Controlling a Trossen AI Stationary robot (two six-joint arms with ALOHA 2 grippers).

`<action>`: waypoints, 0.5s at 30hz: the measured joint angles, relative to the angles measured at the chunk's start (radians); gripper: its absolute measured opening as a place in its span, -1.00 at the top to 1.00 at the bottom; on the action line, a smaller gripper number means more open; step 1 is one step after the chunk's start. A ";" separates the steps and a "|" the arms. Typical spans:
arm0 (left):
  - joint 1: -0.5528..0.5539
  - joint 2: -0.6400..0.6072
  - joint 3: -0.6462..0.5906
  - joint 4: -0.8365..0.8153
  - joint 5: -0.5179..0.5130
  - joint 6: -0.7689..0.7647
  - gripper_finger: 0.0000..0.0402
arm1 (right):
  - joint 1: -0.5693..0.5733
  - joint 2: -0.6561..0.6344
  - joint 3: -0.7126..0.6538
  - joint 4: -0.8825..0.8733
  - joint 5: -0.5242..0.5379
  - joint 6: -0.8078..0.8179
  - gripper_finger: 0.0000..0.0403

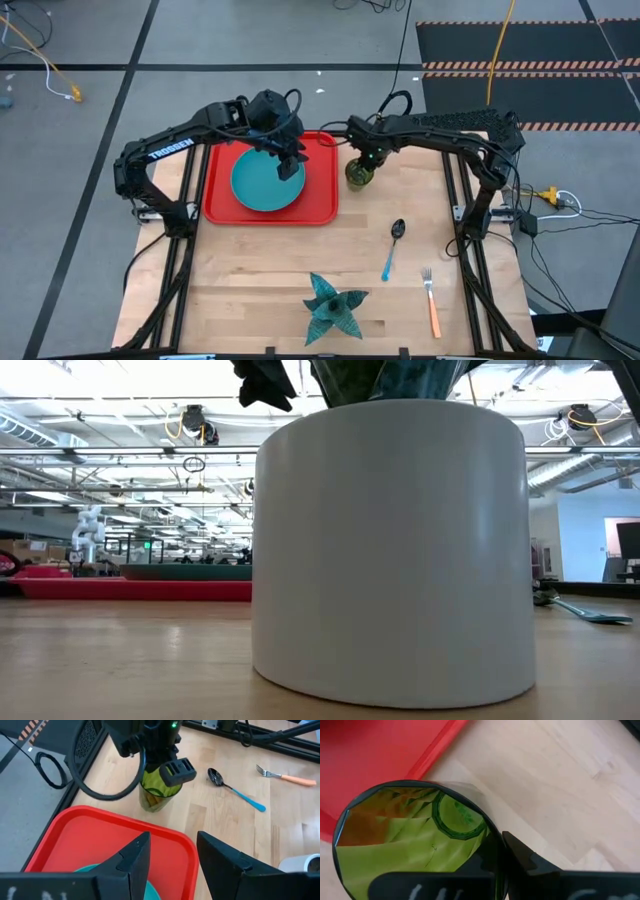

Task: Pick and place plate/cup/fork/spoon on tray
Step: Put the green cup on the orange tray to the right of the green plate

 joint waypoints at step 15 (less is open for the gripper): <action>0.000 -0.001 0.000 -0.097 -0.027 -0.001 0.19 | -0.053 0.051 0.156 0.076 -0.048 0.010 1.00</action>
